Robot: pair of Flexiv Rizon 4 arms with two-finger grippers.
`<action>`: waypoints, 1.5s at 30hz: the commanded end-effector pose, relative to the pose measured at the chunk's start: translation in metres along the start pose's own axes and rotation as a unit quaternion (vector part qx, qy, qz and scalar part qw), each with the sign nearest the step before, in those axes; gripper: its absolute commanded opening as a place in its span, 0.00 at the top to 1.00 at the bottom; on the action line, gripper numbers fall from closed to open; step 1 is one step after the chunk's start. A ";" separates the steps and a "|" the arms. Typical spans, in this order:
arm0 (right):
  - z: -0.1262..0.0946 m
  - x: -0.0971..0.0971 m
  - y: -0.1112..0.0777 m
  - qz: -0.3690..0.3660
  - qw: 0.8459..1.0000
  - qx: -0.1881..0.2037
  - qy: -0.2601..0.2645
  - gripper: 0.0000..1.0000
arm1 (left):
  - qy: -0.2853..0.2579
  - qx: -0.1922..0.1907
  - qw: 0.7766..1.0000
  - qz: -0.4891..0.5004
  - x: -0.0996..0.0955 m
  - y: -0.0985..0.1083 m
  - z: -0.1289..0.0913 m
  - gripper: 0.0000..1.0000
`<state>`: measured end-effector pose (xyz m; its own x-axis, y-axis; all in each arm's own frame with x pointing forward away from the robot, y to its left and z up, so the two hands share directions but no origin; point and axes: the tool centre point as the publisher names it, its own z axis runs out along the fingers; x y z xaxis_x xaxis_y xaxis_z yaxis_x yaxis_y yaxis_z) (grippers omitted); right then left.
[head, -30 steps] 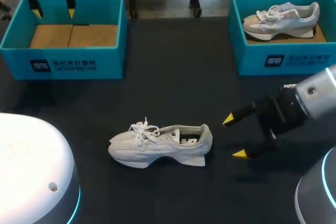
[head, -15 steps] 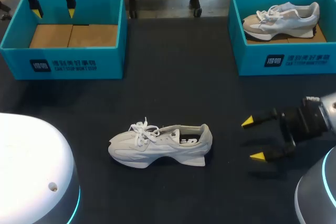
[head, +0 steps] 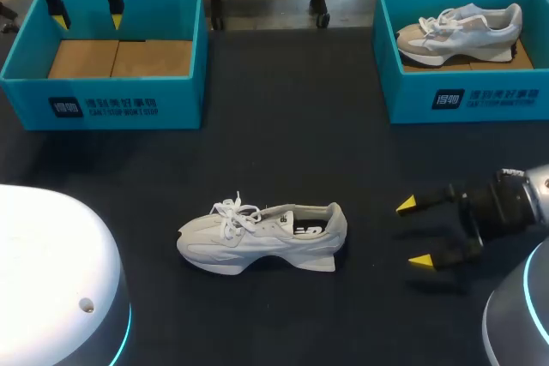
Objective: Take the shoe out of the shoebox, open the shoe tongue, remove and reinsert the insole, then place the shoe into the shoebox
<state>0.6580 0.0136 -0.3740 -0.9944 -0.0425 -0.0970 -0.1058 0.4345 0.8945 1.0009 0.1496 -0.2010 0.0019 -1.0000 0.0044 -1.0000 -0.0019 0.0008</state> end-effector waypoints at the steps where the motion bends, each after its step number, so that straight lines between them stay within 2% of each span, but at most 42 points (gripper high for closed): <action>1: 0.000 -0.002 -0.016 0.028 0.999 -0.022 -0.034 0.00 | -0.001 0.000 1.000 0.000 0.000 0.000 0.000 0.00; 7: 0.003 -0.001 -0.025 0.040 0.997 -0.035 -0.060 0.00 | -0.001 0.000 1.000 0.000 0.000 0.000 0.000 0.00; 15: 0.031 0.003 -0.015 0.044 0.995 -0.029 -0.081 0.00 | -0.001 0.000 1.000 0.000 0.000 0.000 0.000 0.00; 19: 0.044 0.002 -0.009 0.051 0.994 -0.041 -0.092 0.00 | -0.001 0.000 1.000 0.000 0.000 0.000 0.000 0.00; 30: 0.077 -0.004 0.006 0.078 0.992 -0.046 -0.085 0.00 | -0.001 0.000 1.000 0.000 0.000 0.000 0.000 0.00; 38: 0.092 -0.016 0.011 0.086 0.991 -0.066 -0.078 0.00 | -0.001 0.000 1.000 0.000 0.000 0.000 0.000 0.00; 45: 0.104 -0.018 0.014 0.085 0.991 -0.079 -0.071 0.00 | -0.001 0.000 1.000 0.000 0.000 0.000 0.000 0.00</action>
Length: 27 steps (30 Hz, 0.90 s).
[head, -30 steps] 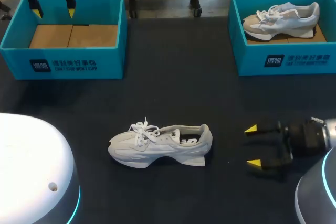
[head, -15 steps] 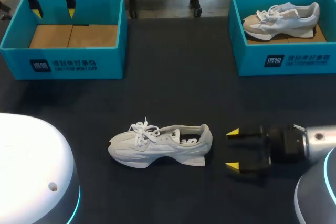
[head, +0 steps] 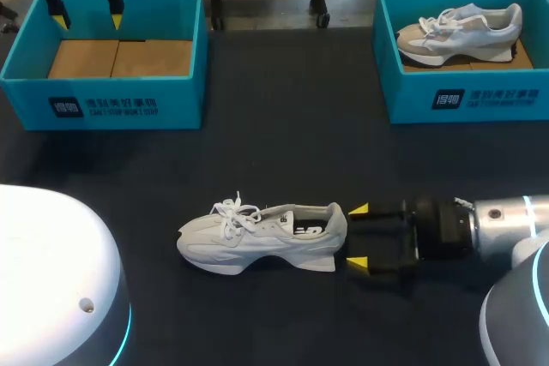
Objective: Take the shoe out of the shoebox, open the shoe tongue, remove and reinsert the insole, then place the shoe into the shoebox
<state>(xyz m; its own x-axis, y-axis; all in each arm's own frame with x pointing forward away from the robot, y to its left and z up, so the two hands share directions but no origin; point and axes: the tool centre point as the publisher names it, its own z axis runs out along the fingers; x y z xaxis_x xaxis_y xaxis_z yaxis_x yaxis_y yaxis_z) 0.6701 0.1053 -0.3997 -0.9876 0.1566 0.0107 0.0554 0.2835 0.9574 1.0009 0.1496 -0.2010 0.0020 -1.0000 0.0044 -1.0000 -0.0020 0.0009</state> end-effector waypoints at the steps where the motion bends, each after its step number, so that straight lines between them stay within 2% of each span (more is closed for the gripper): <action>1: 0.013 -0.004 -0.002 -0.002 1.000 -0.008 0.003 0.00 | -0.001 0.000 1.000 0.000 0.000 0.000 0.000 0.00; 9: 0.026 -0.001 0.005 -0.010 1.000 -0.023 0.012 0.00 | -0.001 0.000 1.000 0.000 0.000 0.000 0.000 0.00; 17: 0.036 0.002 0.009 -0.013 0.999 -0.021 0.021 0.00 | -0.001 0.000 1.000 0.000 0.000 0.000 0.000 0.00; 27: 0.044 -0.005 0.015 -0.022 0.999 -0.022 0.023 0.00 | -0.001 0.000 1.000 0.000 0.000 0.000 0.000 0.00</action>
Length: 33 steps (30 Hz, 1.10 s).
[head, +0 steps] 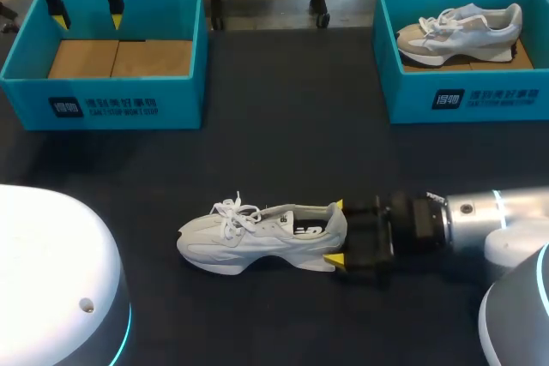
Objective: Take the shoe out of the shoebox, open the shoe tongue, remove and reinsert the insole, then place the shoe into the shoebox
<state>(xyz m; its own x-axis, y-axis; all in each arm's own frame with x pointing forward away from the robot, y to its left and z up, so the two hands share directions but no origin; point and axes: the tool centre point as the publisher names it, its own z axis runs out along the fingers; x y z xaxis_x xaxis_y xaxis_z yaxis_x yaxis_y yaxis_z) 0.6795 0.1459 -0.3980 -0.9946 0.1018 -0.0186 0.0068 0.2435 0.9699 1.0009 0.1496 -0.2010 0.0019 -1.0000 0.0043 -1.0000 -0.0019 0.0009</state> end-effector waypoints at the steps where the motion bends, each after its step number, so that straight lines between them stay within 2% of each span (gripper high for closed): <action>1: 0.005 -0.003 0.001 -0.001 1.000 0.001 0.001 0.00 | -0.001 0.000 1.000 0.000 0.000 0.000 0.000 0.00; 33: 0.029 -0.004 -0.008 -0.001 1.000 0.012 0.012 0.00 | -0.001 0.000 1.000 0.000 0.000 0.000 0.000 0.00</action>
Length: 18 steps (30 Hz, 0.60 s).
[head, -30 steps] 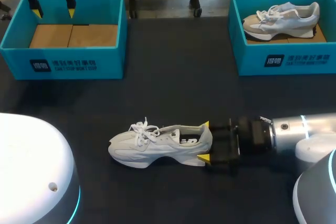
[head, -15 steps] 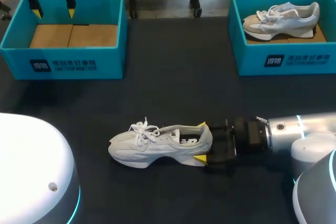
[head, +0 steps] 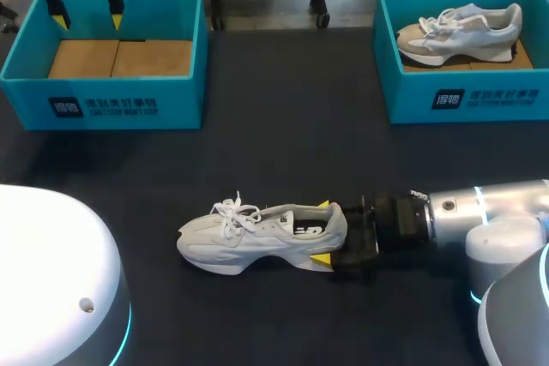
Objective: Take the shoe out of the shoebox, open the shoe tongue, remove and reinsert the insole, then place the shoe into the shoebox
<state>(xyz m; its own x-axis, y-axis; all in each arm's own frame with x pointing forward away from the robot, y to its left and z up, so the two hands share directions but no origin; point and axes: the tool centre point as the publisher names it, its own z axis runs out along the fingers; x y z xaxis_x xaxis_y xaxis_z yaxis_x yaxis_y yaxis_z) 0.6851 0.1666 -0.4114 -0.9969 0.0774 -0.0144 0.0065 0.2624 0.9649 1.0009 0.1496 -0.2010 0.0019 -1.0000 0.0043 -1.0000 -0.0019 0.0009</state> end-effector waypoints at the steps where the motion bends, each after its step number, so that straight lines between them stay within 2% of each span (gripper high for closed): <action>1: 0.006 -0.001 0.000 0.001 1.000 0.003 -0.001 0.00 | -0.001 0.000 1.000 0.000 0.000 0.000 0.000 0.00; 6: 0.008 0.000 -0.001 0.001 1.000 0.009 -0.001 0.00 | -0.001 0.000 1.000 0.000 0.000 0.000 0.000 0.00; 7: 0.008 0.000 -0.001 0.002 1.000 0.009 -0.001 0.05 | -0.001 0.000 1.000 0.000 0.000 0.000 0.000 0.00; 8: 0.008 0.000 -0.001 0.002 1.000 0.009 -0.002 0.43 | -0.001 0.000 1.000 0.000 0.000 0.000 0.000 0.00; 9: 0.008 0.000 -0.001 0.002 1.000 0.009 -0.002 0.62 | -0.001 0.000 1.000 0.000 0.000 0.000 0.000 0.00; 10: 0.008 0.000 -0.002 0.003 1.000 0.008 -0.002 0.90 | -0.001 0.000 1.000 0.000 0.000 0.000 0.000 0.00; 11: 0.008 0.001 -0.001 0.003 1.000 0.008 -0.002 1.00 | -0.001 0.000 1.000 0.000 0.000 0.000 0.000 0.00; 18: 0.012 0.004 0.002 -0.003 1.000 0.005 0.002 1.00 | -0.001 0.000 1.000 0.000 0.000 0.000 0.000 0.00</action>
<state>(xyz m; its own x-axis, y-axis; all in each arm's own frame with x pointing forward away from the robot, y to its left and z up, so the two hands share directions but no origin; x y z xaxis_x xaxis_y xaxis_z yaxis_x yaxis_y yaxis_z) 0.6830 0.1745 -0.4129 -0.9972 0.0721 -0.0185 0.0014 0.2665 0.9638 1.0009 0.1496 -0.2010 0.0019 -1.0000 0.0043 -1.0000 -0.0019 0.0009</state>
